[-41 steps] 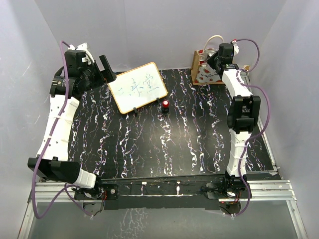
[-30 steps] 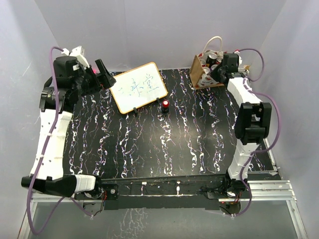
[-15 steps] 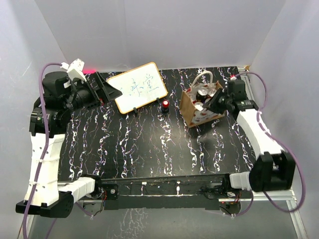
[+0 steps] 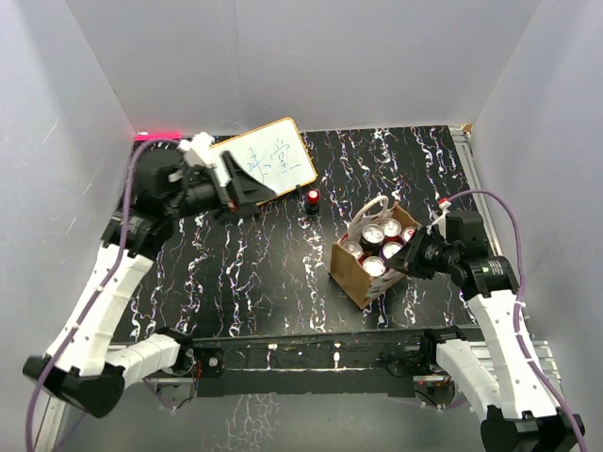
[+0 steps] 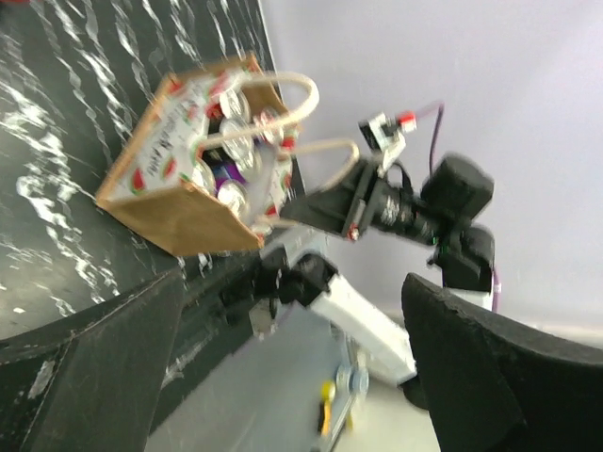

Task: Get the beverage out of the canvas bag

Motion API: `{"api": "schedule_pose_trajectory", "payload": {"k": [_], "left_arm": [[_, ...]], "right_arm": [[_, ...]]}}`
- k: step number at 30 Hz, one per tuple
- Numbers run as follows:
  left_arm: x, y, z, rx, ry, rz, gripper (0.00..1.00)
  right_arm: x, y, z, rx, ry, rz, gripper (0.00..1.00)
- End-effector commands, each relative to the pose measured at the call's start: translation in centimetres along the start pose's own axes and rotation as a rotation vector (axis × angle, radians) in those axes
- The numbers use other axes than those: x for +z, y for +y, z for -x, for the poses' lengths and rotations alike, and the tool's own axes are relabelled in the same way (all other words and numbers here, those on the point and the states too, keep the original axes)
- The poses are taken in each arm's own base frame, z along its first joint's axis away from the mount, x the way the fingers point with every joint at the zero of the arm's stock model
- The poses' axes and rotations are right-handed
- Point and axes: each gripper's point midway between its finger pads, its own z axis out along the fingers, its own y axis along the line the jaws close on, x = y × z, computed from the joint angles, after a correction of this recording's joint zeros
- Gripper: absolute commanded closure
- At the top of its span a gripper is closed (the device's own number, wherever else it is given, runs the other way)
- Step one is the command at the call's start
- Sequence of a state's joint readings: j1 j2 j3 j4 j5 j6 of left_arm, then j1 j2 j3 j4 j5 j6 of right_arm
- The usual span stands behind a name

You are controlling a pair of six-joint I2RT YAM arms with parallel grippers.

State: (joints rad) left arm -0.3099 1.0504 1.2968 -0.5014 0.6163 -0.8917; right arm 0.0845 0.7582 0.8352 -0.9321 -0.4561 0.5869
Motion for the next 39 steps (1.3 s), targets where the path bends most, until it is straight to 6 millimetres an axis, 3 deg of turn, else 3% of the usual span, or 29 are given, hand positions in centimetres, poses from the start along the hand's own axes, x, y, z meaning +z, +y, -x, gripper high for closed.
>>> {"api": "schedule_pose_trajectory", "payload": {"k": [1,6,9,12,20,24,28,33,39], "left_arm": [[4.0,-3.3,-3.2,0.082,0.083,-0.043,0.03],[8.5,-5.8,-6.2,0.215,0.114,-0.035,0.03],[11.0,-6.4,-9.3,0.353,0.172,0.006,0.03],[13.6,-5.7,-11.7,0.488,0.224,0.073,0.04],[20.7,-3.0,-14.9,0.79,0.396,0.167,0.1],[22.8,-1.4,-15.8,0.836,0.447,0.194,0.11],[24.0,0.3,-15.8,0.861,0.452,0.252,0.12],[24.9,2.1,-15.8,0.88,0.451,0.308,0.12],[26.6,3.7,-16.7,0.866,0.469,0.339,0.14]], "right_arm": [[-1.9,1.1,-0.8,-0.014,0.003,0.024,0.92],[-3.0,-2.3,0.0,0.08,-0.068,-0.205,0.9],[-2.8,-3.0,0.1,0.127,-0.079,-0.247,0.87],[-2.6,-3.1,0.3,0.133,-0.078,-0.256,0.85],[-2.8,-4.8,0.3,0.088,-0.1,-0.327,0.73],[-3.0,-5.5,1.5,0.096,-0.144,-0.383,0.59],[-3.1,-5.7,2.4,0.101,-0.162,-0.421,0.59],[-3.8,-5.4,2.8,0.049,-0.188,-0.407,0.73],[-3.8,-4.6,3.2,0.002,-0.205,-0.361,0.76]]}}
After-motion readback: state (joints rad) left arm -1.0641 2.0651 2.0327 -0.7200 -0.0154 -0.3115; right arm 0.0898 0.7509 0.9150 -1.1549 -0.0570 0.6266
